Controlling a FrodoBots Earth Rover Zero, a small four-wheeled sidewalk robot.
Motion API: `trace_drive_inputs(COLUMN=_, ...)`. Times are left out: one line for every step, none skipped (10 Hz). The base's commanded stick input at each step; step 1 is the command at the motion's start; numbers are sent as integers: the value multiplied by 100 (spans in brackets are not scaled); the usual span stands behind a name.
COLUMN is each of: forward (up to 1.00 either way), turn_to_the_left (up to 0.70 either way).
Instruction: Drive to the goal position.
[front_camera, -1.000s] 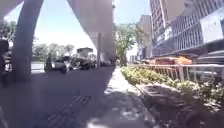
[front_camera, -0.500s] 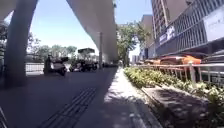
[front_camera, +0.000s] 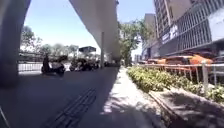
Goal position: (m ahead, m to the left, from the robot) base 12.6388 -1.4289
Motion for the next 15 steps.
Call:
trace_drive_inputs(forward=70, turn_to_the_left=0)
trace_drive_inputs(forward=70, turn_to_the_left=0)
trace_drive_inputs(forward=70, turn_to_the_left=0)
trace_drive_inputs(forward=70, turn_to_the_left=0)
trace_drive_inputs(forward=70, turn_to_the_left=0)
trace_drive_inputs(forward=70, turn_to_the_left=0)
trace_drive_inputs(forward=70, turn_to_the_left=0)
trace_drive_inputs(forward=70, turn_to_the_left=0)
trace_drive_inputs(forward=70, turn_to_the_left=0)
trace_drive_inputs(forward=70, turn_to_the_left=0)
trace_drive_inputs(forward=70, turn_to_the_left=0)
trace_drive_inputs(forward=70, turn_to_the_left=0)
trace_drive_inputs(forward=70, turn_to_the_left=0)
trace_drive_inputs(forward=70, turn_to_the_left=0)
trace_drive_inputs(forward=70, turn_to_the_left=0)
